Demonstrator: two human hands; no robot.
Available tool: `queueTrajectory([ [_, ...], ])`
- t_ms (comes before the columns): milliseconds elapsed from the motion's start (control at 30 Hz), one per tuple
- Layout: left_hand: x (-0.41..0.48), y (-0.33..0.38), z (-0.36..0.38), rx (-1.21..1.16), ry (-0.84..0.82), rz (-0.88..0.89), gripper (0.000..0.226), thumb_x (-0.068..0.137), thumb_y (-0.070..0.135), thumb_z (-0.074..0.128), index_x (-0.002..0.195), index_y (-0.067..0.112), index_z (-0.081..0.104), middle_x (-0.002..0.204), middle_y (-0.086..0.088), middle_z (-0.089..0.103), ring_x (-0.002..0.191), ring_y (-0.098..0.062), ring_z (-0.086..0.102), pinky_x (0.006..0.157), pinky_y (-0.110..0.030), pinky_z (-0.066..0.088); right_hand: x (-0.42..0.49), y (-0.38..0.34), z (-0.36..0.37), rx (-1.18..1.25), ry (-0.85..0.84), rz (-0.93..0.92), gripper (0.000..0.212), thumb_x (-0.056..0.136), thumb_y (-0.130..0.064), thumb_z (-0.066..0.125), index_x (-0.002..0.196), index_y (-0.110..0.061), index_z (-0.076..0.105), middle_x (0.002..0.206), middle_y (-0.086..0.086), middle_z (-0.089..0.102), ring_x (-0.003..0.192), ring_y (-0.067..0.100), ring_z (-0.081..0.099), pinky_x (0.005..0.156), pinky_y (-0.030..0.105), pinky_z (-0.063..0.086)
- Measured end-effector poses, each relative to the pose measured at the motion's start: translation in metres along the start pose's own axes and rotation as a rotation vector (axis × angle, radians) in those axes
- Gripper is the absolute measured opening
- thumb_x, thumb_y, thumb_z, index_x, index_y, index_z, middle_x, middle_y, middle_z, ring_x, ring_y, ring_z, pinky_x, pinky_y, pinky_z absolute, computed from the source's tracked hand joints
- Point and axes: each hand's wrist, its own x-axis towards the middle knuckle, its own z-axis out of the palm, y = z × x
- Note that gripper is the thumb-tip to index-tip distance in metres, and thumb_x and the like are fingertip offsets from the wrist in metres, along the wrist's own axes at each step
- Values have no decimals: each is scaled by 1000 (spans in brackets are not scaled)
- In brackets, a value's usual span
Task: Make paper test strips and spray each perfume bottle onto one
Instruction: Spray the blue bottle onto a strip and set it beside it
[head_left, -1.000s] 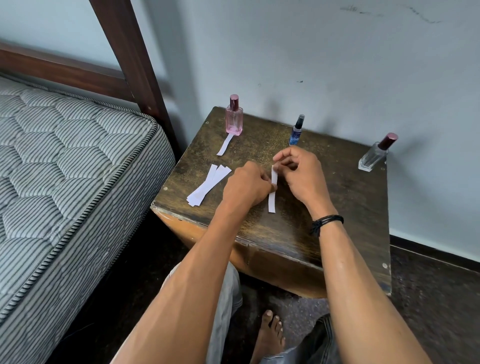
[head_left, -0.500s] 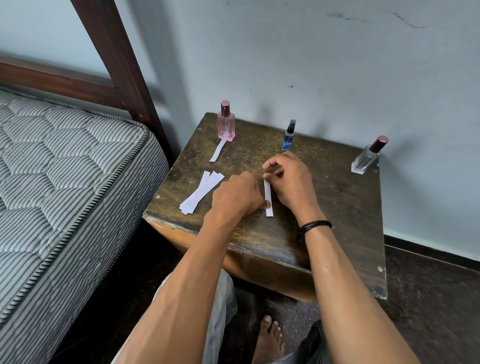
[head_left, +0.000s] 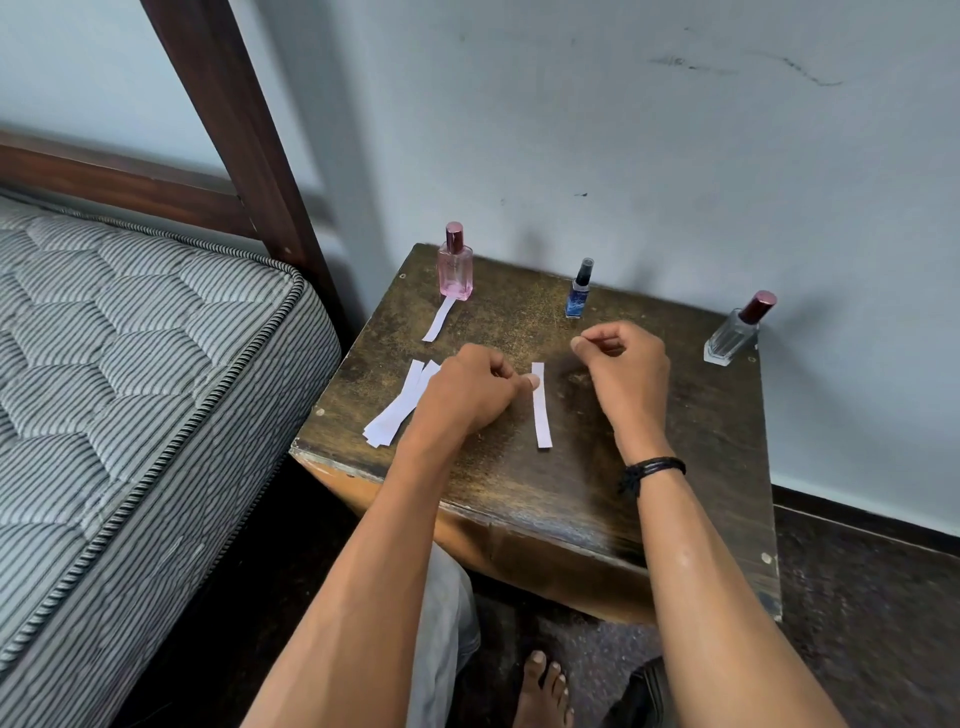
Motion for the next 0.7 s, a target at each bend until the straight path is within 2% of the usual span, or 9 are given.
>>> queueTrajectory([
  [133, 1, 1, -4, -61, 10, 12, 30, 84, 44, 77, 71, 19, 65, 75, 2, 67, 64, -14, 55, 73, -33, 53, 7, 2, 5, 49, 70, 63, 19, 87, -25, 81, 103, -18, 73, 101, -6, 71, 88, 2, 64, 88, 29, 55],
  [333, 2, 0, -13, -120, 35, 4, 25, 84, 44, 77, 75, 21, 71, 83, 0, 72, 66, -14, 56, 78, -35, 55, 32, -4, 24, 72, 48, 46, 54, 84, -36, 84, 131, -18, 63, 128, -1, 65, 109, 11, 64, 95, 29, 52],
  [400, 3, -1, -15, -126, 42, 2, 26, 85, 43, 77, 78, 19, 72, 87, -2, 74, 66, -13, 57, 79, -36, 56, 39, -7, 32, 41, 11, 37, 59, 85, -41, 82, 136, -19, 62, 131, -2, 66, 116, 12, 63, 100, 32, 51],
  [467, 3, -1, -17, -128, 43, 6, 26, 85, 43, 77, 80, 18, 71, 90, 0, 74, 67, -13, 58, 79, -36, 55, 42, -11, 36, -4, -10, 33, 50, 87, -42, 79, 130, -19, 66, 122, -4, 70, 113, 13, 65, 98, 34, 52],
  [567, 3, -3, -20, -138, 50, 13, 26, 86, 44, 76, 80, 19, 71, 84, 5, 71, 64, -10, 57, 75, -31, 53, 44, -14, 38, -34, 4, 16, 26, 93, -34, 75, 111, -17, 71, 100, -5, 70, 97, 17, 67, 90, 35, 54],
  [700, 4, -5, -22, -134, 75, -4, 26, 83, 48, 77, 75, 24, 70, 77, 7, 69, 71, -15, 60, 83, -37, 54, 38, -16, 34, -32, -5, 3, 21, 95, -32, 73, 110, -17, 73, 100, -5, 70, 97, 15, 68, 87, 32, 52],
])
